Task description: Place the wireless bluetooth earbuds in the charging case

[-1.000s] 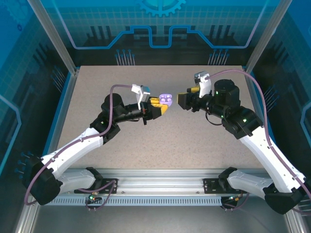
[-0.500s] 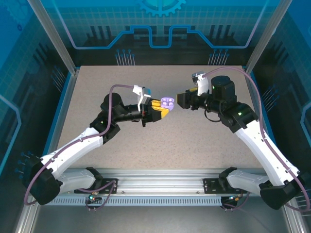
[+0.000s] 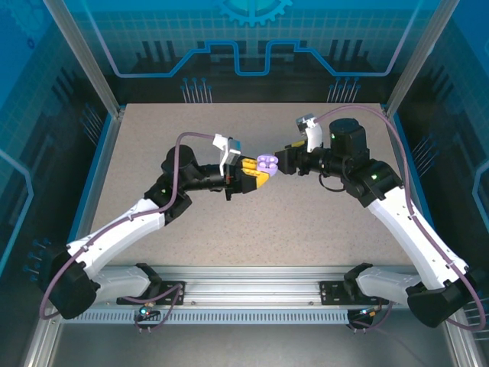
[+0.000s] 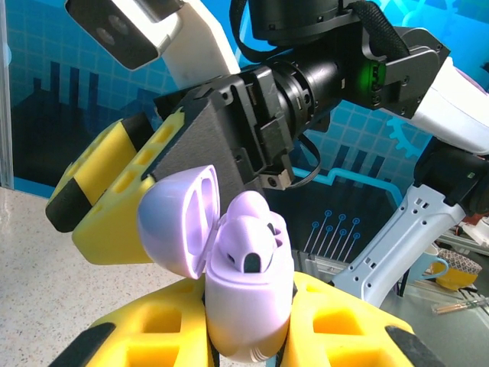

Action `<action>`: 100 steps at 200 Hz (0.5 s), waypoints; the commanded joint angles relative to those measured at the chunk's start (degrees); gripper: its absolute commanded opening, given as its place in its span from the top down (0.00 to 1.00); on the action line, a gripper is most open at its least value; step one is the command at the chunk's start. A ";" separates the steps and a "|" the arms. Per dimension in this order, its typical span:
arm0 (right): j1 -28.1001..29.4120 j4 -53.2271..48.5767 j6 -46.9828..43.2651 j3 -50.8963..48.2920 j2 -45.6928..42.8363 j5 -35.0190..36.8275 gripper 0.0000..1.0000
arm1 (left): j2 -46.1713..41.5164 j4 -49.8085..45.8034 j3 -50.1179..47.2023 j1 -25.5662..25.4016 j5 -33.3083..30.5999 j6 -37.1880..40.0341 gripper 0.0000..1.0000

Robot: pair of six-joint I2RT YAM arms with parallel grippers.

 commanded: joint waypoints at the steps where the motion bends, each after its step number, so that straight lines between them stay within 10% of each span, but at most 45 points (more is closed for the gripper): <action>1: -0.52 1.12 0.18 0.60 -0.41 -2.68 0.40 | 0.65 0.26 2.28 -0.36 1.15 0.53 1.00; 100: -0.52 2.35 -0.23 0.34 -2.31 -3.34 0.40 | 1.97 -2.36 2.69 -0.38 -2.56 0.47 1.00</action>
